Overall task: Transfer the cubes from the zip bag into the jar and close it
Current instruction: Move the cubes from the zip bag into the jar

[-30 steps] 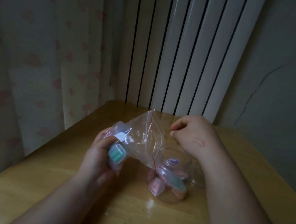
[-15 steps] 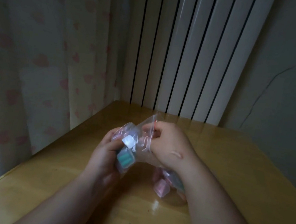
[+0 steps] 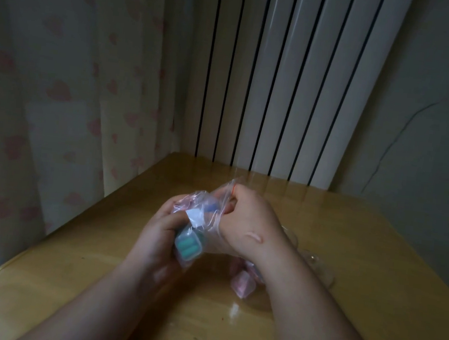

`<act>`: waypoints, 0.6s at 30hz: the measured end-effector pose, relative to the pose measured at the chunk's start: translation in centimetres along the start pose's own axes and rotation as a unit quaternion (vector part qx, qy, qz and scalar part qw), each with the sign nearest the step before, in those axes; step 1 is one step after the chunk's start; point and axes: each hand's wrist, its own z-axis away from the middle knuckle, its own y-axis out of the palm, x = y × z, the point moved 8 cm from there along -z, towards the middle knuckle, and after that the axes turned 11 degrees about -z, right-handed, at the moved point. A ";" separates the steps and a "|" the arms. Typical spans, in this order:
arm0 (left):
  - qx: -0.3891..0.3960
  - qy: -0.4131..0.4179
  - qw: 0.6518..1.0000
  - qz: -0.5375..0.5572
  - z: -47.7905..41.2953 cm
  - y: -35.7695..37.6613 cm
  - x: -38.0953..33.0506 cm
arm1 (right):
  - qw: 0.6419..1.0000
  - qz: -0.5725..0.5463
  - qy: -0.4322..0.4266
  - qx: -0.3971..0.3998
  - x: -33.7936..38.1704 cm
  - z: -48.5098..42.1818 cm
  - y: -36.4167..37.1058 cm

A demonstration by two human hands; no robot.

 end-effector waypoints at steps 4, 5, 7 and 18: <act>-0.029 -0.002 1.000 0.005 -0.1 -0.4 0.2 | 1.000 0.013 -0.006 0.007 0.1 -0.1 -0.5; -0.039 -0.003 0.999 0.013 -0.1 -0.6 0.2 | 1.000 0.016 -0.005 0.011 0.2 0.0 -0.9; -0.057 -0.004 0.998 0.025 -0.2 -1.0 0.2 | 1.000 0.012 -0.007 0.009 0.5 0.0 -2.2; -0.085 -0.009 0.996 0.030 0.1 -1.3 0.2 | 0.990 0.033 0.082 -0.107 -1.9 -0.4 -8.8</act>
